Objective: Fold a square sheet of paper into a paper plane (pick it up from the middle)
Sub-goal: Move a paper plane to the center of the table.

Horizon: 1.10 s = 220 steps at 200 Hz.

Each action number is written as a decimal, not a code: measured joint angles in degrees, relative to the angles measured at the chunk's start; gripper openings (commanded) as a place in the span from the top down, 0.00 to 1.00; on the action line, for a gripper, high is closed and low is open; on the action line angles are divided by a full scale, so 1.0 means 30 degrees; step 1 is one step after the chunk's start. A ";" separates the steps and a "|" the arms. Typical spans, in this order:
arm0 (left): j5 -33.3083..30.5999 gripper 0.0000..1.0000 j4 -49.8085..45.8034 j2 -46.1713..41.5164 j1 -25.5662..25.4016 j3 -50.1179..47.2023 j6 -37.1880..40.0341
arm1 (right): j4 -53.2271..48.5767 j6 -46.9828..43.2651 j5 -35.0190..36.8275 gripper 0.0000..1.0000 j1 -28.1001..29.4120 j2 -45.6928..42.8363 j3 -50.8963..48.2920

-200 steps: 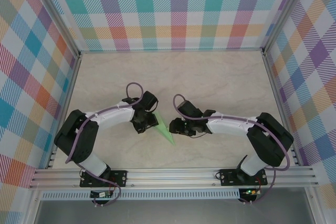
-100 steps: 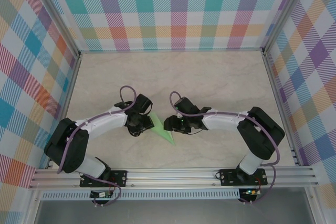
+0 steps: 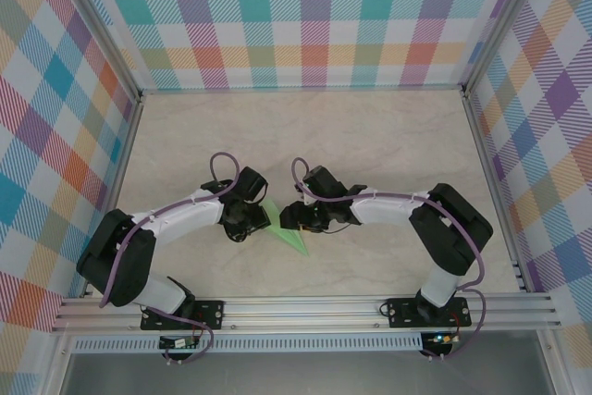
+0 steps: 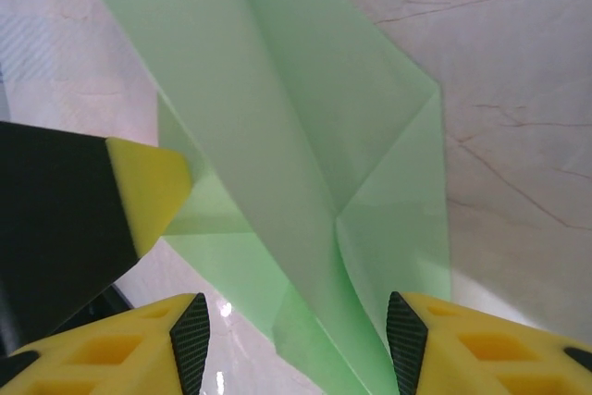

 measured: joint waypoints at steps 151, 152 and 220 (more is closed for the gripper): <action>-0.0015 0.51 0.0000 -0.0233 0.0000 -0.0109 -0.0007 | -0.2200 -0.2178 0.1013 0.56 0.1013 0.1574 0.1836; -0.0015 0.51 0.0000 -0.0233 0.0000 -0.0109 -0.0007 | -0.2215 -0.2193 0.1013 0.56 0.1020 0.1581 0.1843; -0.0066 0.52 0.0000 -0.0590 0.0044 -0.0109 -0.0022 | -0.3439 -0.2907 0.2011 0.71 0.1486 0.2200 0.2550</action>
